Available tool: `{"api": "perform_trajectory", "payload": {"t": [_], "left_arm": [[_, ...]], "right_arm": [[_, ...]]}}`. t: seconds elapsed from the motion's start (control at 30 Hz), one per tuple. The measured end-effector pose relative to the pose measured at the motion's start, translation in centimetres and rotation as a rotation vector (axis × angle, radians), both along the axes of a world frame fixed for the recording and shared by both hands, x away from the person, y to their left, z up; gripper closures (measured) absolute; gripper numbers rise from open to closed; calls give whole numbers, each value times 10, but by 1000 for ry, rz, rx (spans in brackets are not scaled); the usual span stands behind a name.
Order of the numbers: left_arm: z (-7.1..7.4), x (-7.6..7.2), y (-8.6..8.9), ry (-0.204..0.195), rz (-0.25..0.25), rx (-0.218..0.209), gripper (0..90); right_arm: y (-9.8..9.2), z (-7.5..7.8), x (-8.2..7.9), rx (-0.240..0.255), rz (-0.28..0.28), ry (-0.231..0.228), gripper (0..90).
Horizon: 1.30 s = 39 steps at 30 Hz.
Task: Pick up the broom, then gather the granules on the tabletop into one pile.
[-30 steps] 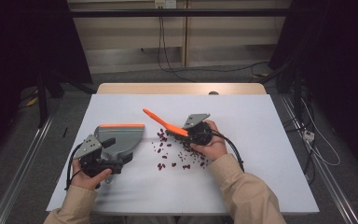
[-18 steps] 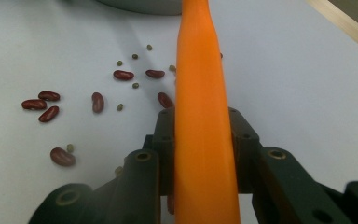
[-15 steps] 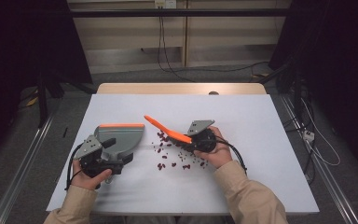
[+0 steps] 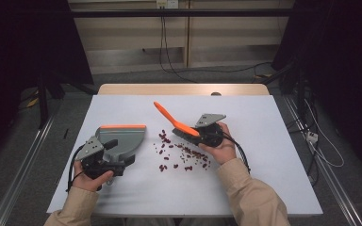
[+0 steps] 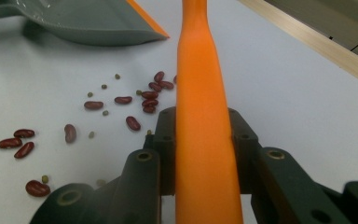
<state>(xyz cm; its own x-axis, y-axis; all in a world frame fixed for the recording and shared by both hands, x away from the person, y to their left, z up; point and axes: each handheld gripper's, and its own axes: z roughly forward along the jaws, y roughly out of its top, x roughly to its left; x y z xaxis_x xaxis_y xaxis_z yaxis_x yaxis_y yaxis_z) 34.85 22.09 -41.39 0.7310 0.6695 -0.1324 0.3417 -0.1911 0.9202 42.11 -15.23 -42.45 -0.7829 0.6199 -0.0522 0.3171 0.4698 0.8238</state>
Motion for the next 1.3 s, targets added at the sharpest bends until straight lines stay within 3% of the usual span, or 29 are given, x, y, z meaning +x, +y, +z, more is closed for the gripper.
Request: {"api": "perform_trajectory", "payload": {"t": [0.4,0.77,1.03,1.07,1.1,1.3], "left_arm": [[0,0,2,3,10,-5,65],[-2,3,1,7,8,-10,65],[-3,8,4,14,23,-18,65],[-3,8,4,15,25,-15,65],[-4,8,4,16,23,-13,65],[-7,8,6,26,25,-4,65]], "right_arm": [[16,8,18,16,-39,-14,711],[39,0,54,12,-10,1,711],[52,-14,80,-31,62,-18,711],[54,-17,82,-18,72,-15,711],[55,-19,82,0,84,-9,712],[55,-18,71,-17,171,-6,708]]}}
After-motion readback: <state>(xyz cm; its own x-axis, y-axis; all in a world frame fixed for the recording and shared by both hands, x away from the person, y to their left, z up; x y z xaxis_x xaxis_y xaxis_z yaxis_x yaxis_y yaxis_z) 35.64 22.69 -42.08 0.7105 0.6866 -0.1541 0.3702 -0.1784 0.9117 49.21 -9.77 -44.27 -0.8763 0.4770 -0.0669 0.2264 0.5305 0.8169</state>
